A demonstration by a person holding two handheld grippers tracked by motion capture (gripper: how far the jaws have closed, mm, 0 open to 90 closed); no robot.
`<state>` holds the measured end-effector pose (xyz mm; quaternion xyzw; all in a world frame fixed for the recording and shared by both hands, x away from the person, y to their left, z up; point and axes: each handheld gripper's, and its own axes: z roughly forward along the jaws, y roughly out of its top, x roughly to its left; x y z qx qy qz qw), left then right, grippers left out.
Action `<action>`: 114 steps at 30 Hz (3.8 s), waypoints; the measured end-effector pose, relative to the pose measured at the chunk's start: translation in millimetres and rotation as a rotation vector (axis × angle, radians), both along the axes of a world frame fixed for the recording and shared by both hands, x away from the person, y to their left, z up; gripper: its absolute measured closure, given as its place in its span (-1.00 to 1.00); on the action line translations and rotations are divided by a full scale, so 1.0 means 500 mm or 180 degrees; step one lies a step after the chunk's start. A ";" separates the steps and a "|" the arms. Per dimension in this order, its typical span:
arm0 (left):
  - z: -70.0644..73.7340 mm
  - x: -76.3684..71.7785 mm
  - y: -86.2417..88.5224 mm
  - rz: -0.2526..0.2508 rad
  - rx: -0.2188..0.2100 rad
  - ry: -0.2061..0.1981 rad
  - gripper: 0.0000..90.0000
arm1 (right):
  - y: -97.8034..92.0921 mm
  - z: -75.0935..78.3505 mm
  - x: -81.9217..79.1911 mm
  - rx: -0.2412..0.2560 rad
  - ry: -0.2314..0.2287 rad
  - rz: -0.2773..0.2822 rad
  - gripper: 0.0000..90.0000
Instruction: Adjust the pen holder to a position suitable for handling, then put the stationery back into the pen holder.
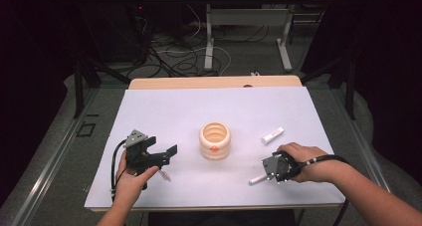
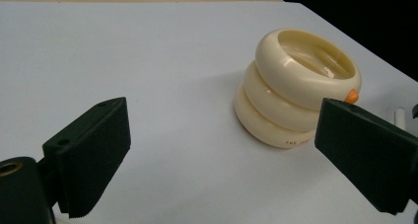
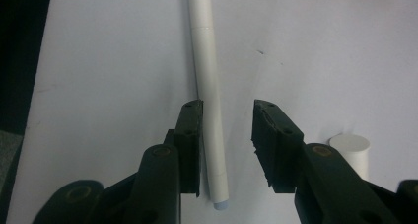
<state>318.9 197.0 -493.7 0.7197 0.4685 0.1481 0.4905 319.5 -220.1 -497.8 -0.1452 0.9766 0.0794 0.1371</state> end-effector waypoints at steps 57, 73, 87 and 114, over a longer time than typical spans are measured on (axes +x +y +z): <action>-0.003 0.004 -0.010 -0.0014 0.0061 0.0006 -0.83 | 0.010 -0.030 0.007 0.0084 -0.0137 -0.0010 0.75; -0.001 0.004 -0.015 -0.0022 0.0082 -0.0039 -0.82 | 0.023 0.018 0.013 0.0949 0.0040 -0.0483 0.75; 0.000 0.002 -0.014 -0.0013 0.0088 -0.0035 -0.75 | 0.040 0.050 0.028 0.1748 0.0163 -0.0877 0.75; -0.003 0.000 -0.016 -0.0009 0.0066 -0.0007 -0.68 | 0.070 0.084 0.045 0.2974 0.0413 -0.1226 0.74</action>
